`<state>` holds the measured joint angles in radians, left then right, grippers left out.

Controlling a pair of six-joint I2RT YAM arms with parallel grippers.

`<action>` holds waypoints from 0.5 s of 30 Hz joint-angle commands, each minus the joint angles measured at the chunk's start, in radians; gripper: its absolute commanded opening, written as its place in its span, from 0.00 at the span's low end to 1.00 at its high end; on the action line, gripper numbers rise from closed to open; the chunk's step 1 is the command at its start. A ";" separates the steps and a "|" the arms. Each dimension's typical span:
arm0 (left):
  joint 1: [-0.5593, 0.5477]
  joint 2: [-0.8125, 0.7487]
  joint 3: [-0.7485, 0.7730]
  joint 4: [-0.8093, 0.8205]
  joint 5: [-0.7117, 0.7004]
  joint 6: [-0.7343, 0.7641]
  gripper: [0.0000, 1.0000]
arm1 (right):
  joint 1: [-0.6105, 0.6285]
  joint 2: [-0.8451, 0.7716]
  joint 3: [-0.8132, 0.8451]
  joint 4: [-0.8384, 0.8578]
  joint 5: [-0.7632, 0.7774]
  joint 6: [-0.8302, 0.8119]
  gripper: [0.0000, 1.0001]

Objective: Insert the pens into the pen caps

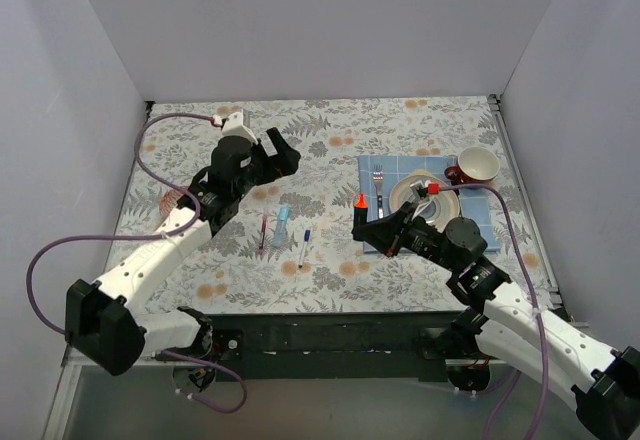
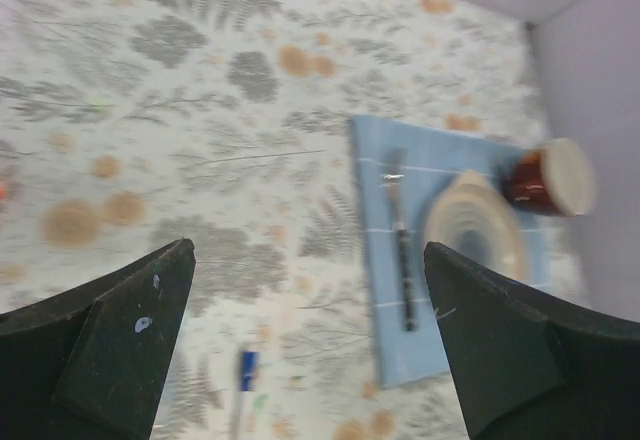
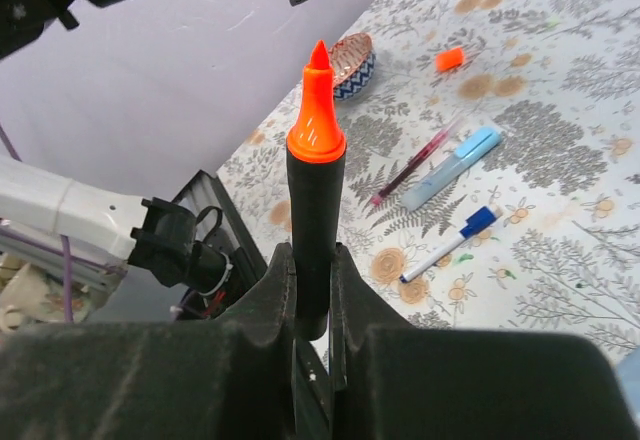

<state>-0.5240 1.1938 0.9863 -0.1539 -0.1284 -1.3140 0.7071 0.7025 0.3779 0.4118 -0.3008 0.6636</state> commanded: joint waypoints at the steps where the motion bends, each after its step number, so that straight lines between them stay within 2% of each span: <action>1: 0.024 0.130 0.146 -0.246 -0.195 0.522 0.98 | -0.003 -0.087 0.042 -0.088 0.077 -0.108 0.01; 2: 0.030 0.159 0.175 -0.271 -0.288 0.585 0.96 | -0.003 -0.098 0.044 -0.099 0.083 -0.114 0.01; 4: 0.054 0.259 0.247 -0.360 -0.324 0.706 0.96 | -0.003 -0.126 0.049 -0.136 0.088 -0.125 0.01; 6: 0.084 0.323 0.281 -0.482 -0.213 0.815 0.97 | -0.003 -0.146 0.053 -0.157 0.098 -0.137 0.01; 7: 0.111 0.361 0.293 -0.528 -0.106 0.863 0.96 | -0.003 -0.152 0.058 -0.180 0.101 -0.143 0.01; 8: 0.119 0.374 0.288 -0.555 -0.033 0.959 0.87 | -0.003 -0.156 0.061 -0.191 0.106 -0.156 0.01; 11: 0.185 0.400 0.301 -0.553 0.036 1.028 0.73 | -0.003 -0.172 0.082 -0.235 0.109 -0.189 0.01; 15: 0.272 0.418 0.336 -0.529 0.214 1.140 0.75 | -0.003 -0.202 0.079 -0.263 0.129 -0.203 0.01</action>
<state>-0.3279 1.6455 1.2560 -0.6487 -0.1112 -0.3779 0.7071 0.5350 0.4099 0.1734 -0.2066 0.5098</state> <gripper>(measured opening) 0.742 0.124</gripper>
